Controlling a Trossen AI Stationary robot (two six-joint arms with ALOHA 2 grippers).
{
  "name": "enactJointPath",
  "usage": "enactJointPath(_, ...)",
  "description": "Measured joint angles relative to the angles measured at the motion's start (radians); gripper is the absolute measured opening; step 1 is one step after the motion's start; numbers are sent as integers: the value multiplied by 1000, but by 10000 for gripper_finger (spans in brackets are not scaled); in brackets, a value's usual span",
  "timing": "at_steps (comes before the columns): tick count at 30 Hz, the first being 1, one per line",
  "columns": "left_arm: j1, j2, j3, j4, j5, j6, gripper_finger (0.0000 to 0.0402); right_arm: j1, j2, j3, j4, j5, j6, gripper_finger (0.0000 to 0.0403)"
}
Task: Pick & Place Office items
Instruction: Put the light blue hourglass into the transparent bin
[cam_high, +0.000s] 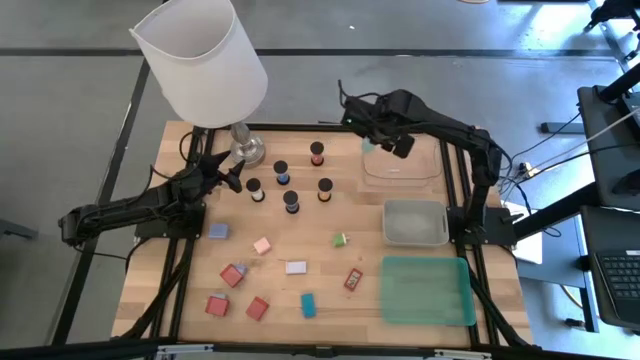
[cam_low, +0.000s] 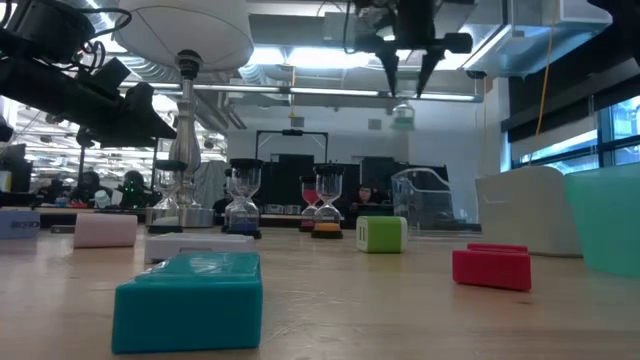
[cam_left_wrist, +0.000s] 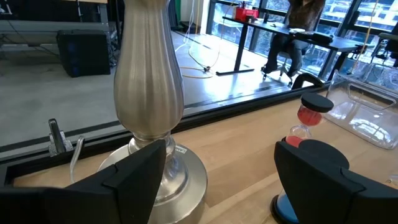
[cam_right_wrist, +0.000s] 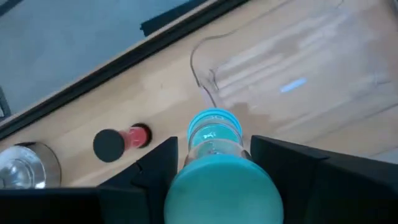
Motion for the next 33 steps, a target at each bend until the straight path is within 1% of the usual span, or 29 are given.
enactJointPath(2,0,0,0,0,0,0,297,-27,-11,-30,-12,-26,-25,192)
enactJointPath(9,0,0,0,0,0,0,297,-133,-25,-123,-6,-38,-171,192)
enactJointPath(18,0,0,0,0,0,0,297,-307,-32,-254,7,-133,-341,192)
enactJointPath(22,0,0,0,0,0,0,297,-378,-87,-372,99,-162,-423,192)
enactJointPath(25,0,0,0,0,0,0,297,-426,-153,-494,224,-189,-457,192)
enactJointPath(29,0,0,0,0,0,0,297,-482,-234,-653,347,-190,-464,192)
enactJointPath(33,0,0,0,0,0,0,297,-531,-273,-769,404,-190,-437,198)
